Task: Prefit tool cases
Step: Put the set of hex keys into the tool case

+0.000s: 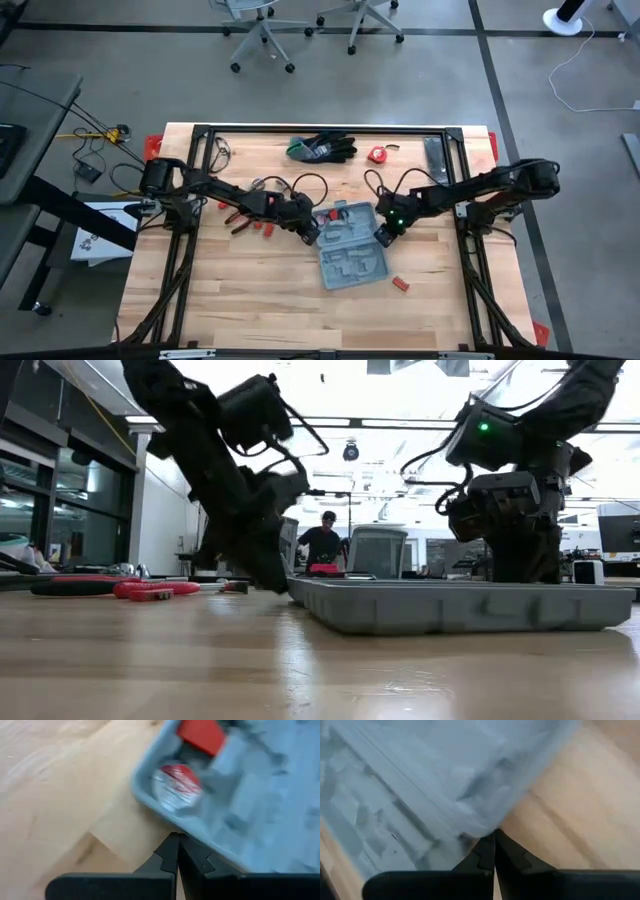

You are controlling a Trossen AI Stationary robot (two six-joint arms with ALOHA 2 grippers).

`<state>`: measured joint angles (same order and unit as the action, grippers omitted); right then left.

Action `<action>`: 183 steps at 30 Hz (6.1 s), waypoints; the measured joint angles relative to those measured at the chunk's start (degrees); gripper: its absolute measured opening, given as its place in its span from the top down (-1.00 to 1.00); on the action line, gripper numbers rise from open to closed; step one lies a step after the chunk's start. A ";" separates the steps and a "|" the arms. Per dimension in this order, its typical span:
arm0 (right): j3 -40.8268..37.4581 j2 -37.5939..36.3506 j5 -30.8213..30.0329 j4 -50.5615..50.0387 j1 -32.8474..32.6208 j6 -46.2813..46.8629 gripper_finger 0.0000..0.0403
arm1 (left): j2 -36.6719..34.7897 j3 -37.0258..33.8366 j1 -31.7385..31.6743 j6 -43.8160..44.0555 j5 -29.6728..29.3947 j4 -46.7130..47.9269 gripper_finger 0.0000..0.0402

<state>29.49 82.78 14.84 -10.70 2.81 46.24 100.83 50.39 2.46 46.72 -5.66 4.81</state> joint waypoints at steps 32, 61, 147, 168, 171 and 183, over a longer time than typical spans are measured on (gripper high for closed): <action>10.72 9.02 -0.02 10.55 9.42 -6.16 1.00 | 6.19 10.53 -7.62 -12.19 6.87 -5.21 1.00; 16.66 15.48 5.57 7.87 12.92 -11.81 1.00 | 10.15 11.86 -8.29 -10.99 8.56 0.37 1.00; 16.53 14.10 2.07 7.42 15.20 -13.53 1.00 | 12.38 16.31 -10.12 -11.68 10.29 -4.74 1.00; 16.55 16.14 3.47 7.31 14.80 -11.79 1.00 | 12.25 16.48 -10.80 -14.57 7.60 4.26 1.00; 16.64 17.46 4.12 8.80 14.20 -11.01 1.00 | 12.46 16.48 -10.76 -14.42 7.08 4.42 1.00; 16.58 17.99 4.98 9.59 13.70 -9.56 1.00 | 12.78 16.28 -10.65 -13.97 6.70 1.32 1.00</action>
<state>46.06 100.77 19.81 -1.11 16.51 36.68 113.61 66.67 -8.19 32.75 1.03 6.13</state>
